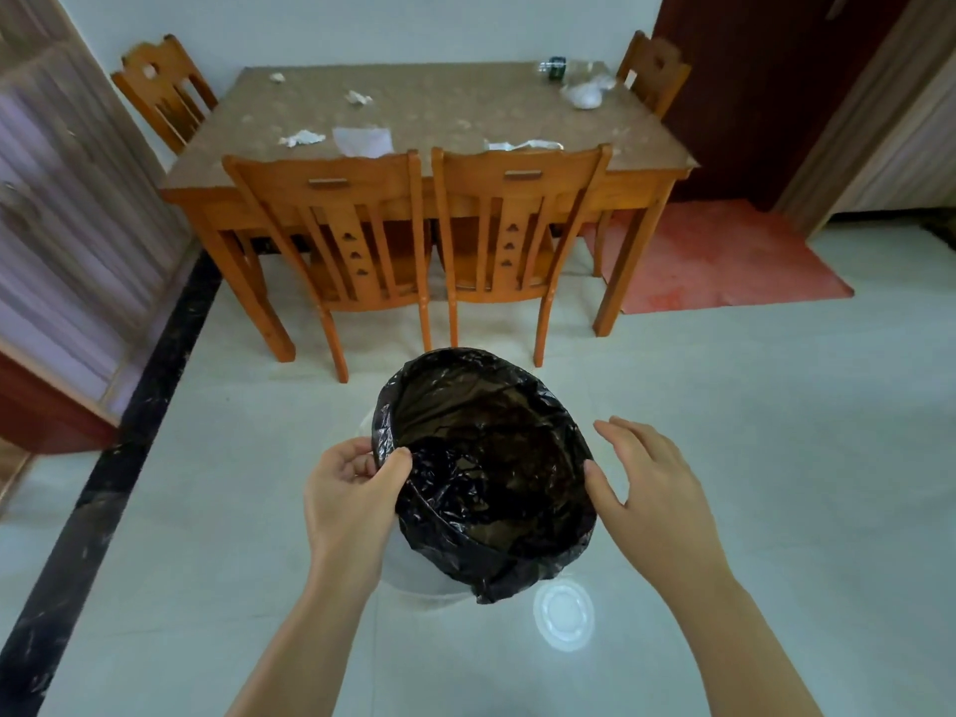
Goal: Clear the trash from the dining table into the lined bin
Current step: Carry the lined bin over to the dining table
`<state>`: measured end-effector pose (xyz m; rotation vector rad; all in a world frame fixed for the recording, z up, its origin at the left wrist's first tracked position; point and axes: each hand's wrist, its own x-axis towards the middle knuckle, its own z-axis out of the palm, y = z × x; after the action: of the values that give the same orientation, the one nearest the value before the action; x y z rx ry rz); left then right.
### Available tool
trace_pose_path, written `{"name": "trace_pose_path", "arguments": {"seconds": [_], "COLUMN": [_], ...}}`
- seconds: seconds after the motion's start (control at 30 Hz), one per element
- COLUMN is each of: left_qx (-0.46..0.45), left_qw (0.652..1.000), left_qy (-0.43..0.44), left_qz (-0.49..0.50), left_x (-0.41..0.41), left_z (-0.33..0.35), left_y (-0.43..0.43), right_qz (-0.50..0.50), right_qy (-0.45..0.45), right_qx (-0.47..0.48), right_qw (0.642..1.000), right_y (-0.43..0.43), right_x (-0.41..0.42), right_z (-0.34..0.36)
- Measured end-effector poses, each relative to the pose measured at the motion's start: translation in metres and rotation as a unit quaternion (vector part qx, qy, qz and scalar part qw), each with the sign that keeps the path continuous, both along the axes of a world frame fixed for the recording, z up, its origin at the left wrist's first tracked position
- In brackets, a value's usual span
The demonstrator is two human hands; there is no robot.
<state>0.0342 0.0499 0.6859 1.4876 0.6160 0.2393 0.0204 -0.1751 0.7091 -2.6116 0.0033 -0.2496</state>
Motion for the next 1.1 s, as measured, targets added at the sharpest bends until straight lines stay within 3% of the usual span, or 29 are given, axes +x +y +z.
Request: {"name": "trace_pose_path", "arguments": {"seconds": [0.33,0.73,1.1], "left_qx": [0.017,0.008,-0.009], "left_qw": [0.997,0.989,0.987], "left_qy": [-0.022,-0.044,-0.053], "left_qz": [-0.068,-0.141,-0.149], "left_x": [0.089,0.257,0.425], "left_z": [-0.008,0.005,0.001], "left_y": [-0.075,-0.304,-0.449], "right_qz": [-0.089,-0.167,-0.225], "right_qy": [0.032,0.011,0.043], "right_qx": [0.002,0.015,0.02], "right_qw": [0.995,0.986,0.973], "right_y": [-0.079,-0.303,-0.427], "right_x": [0.052,0.186,0.328], "right_z": [-0.02,-0.014,-0.028]}}
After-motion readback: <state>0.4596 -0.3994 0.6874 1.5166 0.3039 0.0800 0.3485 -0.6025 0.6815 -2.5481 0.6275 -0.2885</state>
